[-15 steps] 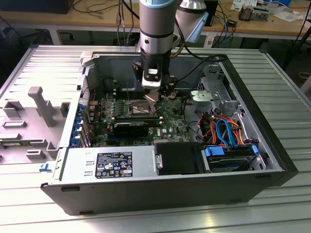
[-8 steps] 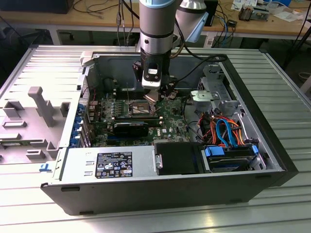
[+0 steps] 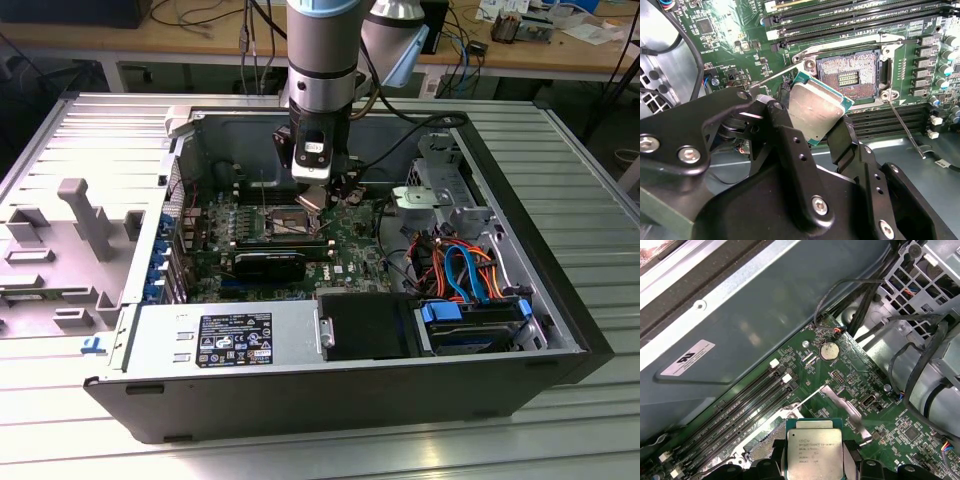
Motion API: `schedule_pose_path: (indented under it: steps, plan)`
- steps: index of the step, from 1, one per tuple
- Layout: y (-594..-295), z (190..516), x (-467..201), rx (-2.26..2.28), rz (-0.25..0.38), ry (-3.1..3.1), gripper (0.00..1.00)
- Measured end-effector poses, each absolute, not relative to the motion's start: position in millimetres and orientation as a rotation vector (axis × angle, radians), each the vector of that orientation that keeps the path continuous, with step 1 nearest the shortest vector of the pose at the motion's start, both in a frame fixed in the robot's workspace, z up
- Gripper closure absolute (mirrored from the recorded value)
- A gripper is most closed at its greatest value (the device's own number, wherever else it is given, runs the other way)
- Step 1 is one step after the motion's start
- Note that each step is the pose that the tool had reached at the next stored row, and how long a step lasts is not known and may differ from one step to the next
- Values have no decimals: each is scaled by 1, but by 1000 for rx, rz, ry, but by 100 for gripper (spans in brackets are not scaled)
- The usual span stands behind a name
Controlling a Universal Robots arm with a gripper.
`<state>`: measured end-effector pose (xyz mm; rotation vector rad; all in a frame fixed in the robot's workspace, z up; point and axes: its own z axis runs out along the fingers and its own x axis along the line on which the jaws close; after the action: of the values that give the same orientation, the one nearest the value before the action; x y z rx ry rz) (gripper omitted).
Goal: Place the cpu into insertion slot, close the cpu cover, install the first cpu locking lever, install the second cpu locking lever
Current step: 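Place the cpu into insertion slot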
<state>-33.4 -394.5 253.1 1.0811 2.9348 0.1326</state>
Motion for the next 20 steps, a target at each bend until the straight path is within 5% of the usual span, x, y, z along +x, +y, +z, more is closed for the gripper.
schedule_pose_path:
  steps: [20]
  plan:
    - [-395,253,-33,1107,132,2924,46]
